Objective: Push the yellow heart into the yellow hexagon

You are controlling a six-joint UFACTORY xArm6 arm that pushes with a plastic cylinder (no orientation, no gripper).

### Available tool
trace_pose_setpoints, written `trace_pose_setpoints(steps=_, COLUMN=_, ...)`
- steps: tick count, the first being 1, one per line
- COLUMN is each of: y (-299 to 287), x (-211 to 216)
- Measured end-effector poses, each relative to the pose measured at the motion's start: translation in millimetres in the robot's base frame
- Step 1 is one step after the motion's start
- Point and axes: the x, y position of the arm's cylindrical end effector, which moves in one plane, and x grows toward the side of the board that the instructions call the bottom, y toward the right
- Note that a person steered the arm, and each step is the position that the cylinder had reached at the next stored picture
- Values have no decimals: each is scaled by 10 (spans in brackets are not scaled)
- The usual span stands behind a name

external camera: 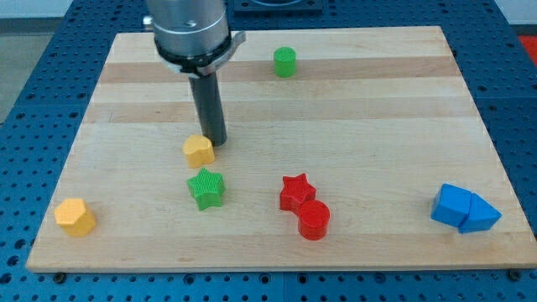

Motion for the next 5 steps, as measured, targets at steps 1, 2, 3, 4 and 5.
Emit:
trace_pose_setpoints(steps=1, y=-23, x=267)
trace_pose_setpoints(steps=2, y=-2, x=525)
trace_pose_setpoints(steps=3, y=-230, x=611)
trace_pose_setpoints(steps=4, y=-603, x=612)
trace_pose_setpoints(steps=5, y=-918, x=653)
